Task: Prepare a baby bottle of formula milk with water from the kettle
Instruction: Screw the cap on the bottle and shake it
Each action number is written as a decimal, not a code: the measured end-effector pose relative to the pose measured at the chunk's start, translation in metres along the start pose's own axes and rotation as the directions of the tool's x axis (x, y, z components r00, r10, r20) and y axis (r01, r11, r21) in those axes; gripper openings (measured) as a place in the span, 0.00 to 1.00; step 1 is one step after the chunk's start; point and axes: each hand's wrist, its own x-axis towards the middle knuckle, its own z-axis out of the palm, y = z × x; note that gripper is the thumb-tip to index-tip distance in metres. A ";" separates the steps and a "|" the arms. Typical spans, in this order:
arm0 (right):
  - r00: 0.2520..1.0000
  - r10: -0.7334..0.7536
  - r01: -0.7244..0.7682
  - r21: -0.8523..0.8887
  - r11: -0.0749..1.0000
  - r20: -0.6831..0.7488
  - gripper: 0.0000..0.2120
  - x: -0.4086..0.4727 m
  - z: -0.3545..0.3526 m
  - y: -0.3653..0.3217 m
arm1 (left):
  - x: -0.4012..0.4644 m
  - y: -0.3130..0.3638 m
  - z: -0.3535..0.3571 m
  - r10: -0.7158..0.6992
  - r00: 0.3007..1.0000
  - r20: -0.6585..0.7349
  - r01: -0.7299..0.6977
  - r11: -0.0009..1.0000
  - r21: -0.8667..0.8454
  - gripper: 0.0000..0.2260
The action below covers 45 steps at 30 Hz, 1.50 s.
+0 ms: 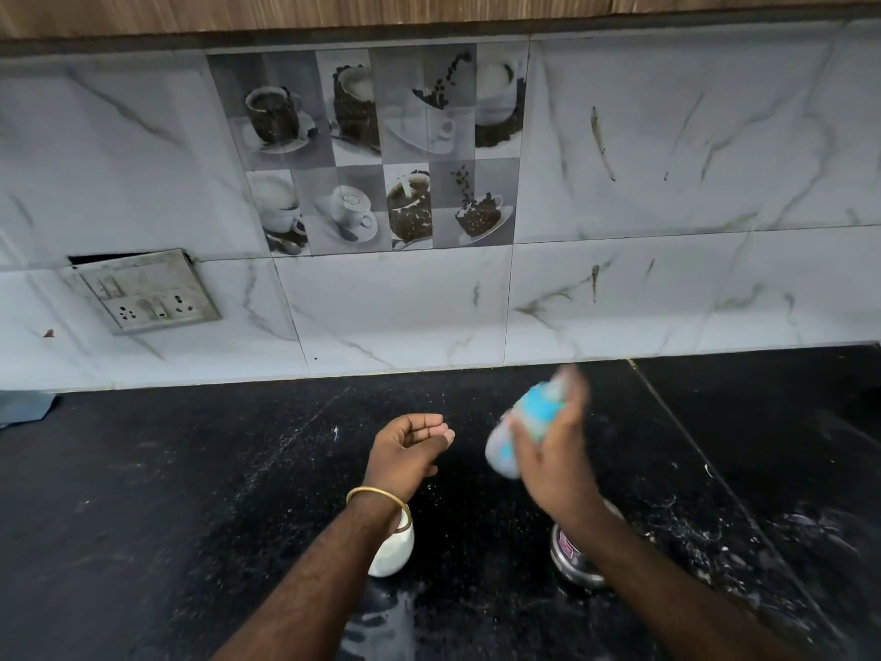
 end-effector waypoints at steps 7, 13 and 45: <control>0.979 0.093 -0.050 0.231 0.972 -0.180 0.38 0.013 -0.004 -0.006 | 0.002 -0.002 0.004 -0.002 1.000 0.015 0.002 1.000 0.001 0.10; 0.944 0.102 -0.092 -0.045 0.995 0.313 0.38 -0.009 0.002 0.013 | 0.001 -0.002 0.006 -0.004 0.999 0.033 0.004 1.000 0.007 0.10; 0.932 0.214 -0.227 0.012 0.974 0.293 0.47 -0.041 0.033 0.033 | -0.009 -0.029 0.015 -0.166 0.972 0.164 0.136 0.974 0.179 0.12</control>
